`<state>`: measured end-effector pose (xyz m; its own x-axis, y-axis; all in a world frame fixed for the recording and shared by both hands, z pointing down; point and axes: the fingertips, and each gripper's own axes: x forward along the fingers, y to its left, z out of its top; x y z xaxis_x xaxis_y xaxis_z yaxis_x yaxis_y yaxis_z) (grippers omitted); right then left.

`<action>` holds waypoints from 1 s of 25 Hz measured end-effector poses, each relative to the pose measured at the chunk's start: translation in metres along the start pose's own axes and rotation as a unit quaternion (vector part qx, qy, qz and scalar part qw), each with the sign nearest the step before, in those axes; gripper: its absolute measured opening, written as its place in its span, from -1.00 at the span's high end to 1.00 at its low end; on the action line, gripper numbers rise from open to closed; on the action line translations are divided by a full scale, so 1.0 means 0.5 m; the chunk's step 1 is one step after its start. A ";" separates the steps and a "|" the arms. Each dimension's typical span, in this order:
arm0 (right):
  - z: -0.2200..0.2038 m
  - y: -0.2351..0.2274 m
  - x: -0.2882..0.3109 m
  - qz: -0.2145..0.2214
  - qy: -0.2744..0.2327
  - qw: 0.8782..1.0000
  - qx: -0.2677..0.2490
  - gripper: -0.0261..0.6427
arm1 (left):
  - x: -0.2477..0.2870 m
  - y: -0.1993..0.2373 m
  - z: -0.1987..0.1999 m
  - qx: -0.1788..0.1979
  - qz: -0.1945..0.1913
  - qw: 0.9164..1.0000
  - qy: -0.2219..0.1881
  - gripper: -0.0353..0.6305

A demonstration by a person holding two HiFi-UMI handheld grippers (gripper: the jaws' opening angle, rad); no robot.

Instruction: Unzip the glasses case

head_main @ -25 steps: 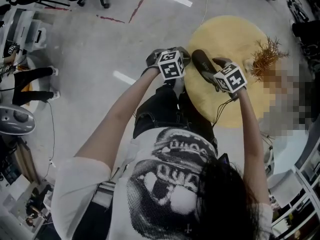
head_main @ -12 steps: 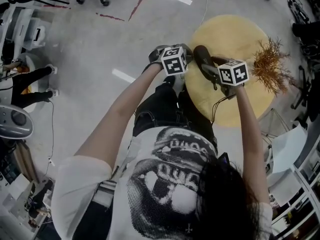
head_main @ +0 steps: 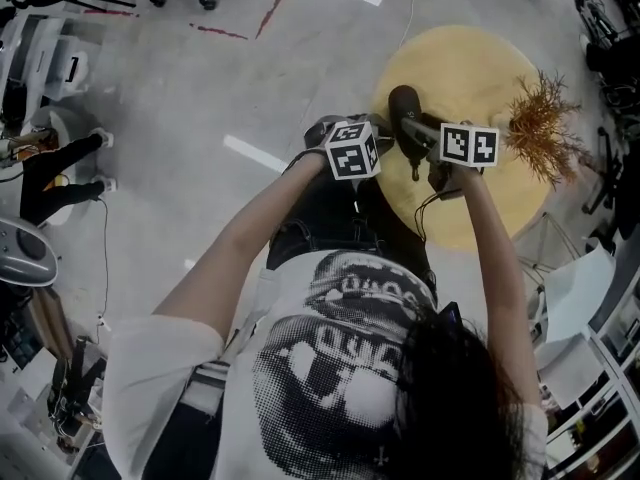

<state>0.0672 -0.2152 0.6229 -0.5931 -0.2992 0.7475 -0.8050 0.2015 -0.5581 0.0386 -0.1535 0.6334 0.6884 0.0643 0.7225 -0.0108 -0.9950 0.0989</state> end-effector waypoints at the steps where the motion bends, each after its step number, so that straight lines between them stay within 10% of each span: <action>1: 0.001 0.001 0.002 -0.001 -0.005 1.000 0.014 0.14 | 0.000 -0.009 0.000 -0.002 -0.003 1.000 -0.002 0.81; 17: 0.005 0.003 0.014 -0.048 -0.096 0.975 0.193 0.17 | 0.010 -0.092 -0.018 -0.101 0.000 0.994 -0.048 0.82; 25: 0.006 0.008 0.013 -0.054 -0.101 0.979 0.172 0.17 | 0.009 -0.099 -0.022 -0.082 -0.010 0.995 -0.056 0.81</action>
<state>0.0600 -0.2192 0.6244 -0.4621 -0.4860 0.7418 -0.7893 -0.1559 -0.5939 0.0343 -0.1034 0.6393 0.7654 0.0665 0.6401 -0.1079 -0.9673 0.2295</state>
